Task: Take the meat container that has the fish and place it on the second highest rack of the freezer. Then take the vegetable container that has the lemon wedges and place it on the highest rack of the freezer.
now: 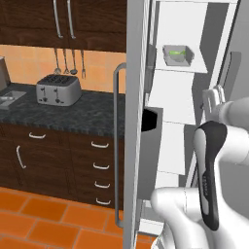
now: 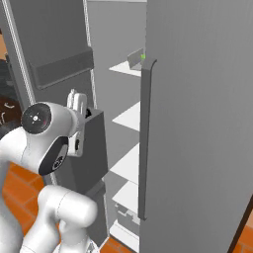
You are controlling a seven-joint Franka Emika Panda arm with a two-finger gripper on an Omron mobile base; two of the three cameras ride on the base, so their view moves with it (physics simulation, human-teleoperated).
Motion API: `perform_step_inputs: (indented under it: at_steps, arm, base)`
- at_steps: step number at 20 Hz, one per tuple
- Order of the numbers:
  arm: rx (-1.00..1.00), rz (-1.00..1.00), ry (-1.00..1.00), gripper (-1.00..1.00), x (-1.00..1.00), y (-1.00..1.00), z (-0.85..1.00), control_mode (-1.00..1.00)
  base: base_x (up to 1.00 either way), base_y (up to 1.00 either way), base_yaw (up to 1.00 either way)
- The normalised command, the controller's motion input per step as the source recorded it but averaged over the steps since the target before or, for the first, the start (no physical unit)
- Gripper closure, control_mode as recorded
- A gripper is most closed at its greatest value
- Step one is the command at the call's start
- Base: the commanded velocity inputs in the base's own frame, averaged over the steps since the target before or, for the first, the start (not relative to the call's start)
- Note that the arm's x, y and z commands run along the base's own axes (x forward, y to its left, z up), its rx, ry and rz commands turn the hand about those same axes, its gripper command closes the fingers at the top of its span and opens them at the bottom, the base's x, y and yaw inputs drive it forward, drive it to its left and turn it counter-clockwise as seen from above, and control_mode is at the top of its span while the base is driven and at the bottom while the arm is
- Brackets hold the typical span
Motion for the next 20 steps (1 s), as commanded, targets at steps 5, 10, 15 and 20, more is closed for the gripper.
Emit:
perform_step_inputs:
  at_steps: [5,10,15,20]
  arm:
    - [0.00,0.00,0.01,-1.00,-0.02,0.06,-0.07,1.00]
    - [0.00,0.00,0.00,-1.00,0.00,0.00,0.00,1.00]
    - [0.00,0.00,0.00,-1.00,0.00,0.00,0.00,1.00]
    - [0.00,0.00,0.00,-1.00,0.00,0.00,0.00,1.00]
  base:
    - [-0.03,0.14,0.01]
    - [-0.27,0.24,0.18]
    - [-0.49,-0.73,0.36]
    - [-0.65,-0.38,0.55]
